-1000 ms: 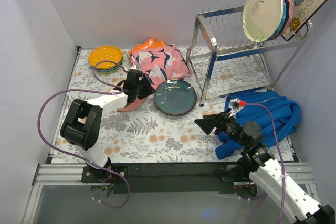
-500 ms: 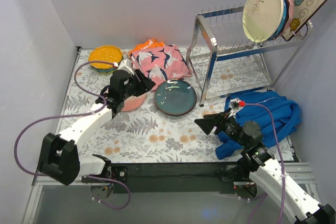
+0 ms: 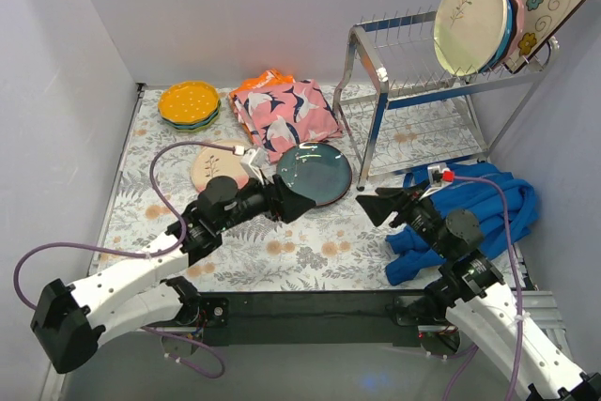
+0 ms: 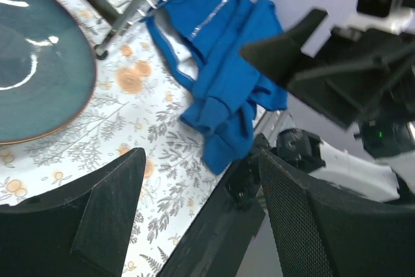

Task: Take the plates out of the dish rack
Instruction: Place the plate at the center of the board, then unload the plate from the dish rack.

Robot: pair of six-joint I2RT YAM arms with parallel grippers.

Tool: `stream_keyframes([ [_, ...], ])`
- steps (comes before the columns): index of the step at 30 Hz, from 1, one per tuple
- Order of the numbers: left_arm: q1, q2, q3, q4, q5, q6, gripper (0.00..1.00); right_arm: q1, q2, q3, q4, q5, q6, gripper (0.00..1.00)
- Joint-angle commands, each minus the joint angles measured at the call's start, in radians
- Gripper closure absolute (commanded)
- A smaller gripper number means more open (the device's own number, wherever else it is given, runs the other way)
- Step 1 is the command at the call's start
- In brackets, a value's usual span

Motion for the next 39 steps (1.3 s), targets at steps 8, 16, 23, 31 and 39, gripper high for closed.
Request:
stream_keyframes([
  [8,-0.073,-0.301,-0.257,0.187,-0.227,0.144,0.31,-0.001,0.080,0.354,-0.172,0.411,-0.223,0.07],
  [16,-0.073,-0.371,-0.299,0.213,-0.272,0.138,0.31,-0.001,0.340,0.599,-0.083,0.671,-0.552,0.05],
  [23,-0.073,-0.361,-0.262,0.172,-0.235,0.126,0.32,-0.058,0.684,1.097,-0.242,0.682,-0.690,0.06],
  [31,-0.073,-0.460,-0.288,0.164,-0.269,0.125,0.32,-0.251,0.792,1.345,-0.469,0.524,-0.669,0.06],
  [39,-0.073,-0.444,-0.287,0.173,-0.250,0.117,0.32,-0.518,0.919,1.543,-0.601,0.277,-0.612,0.07],
])
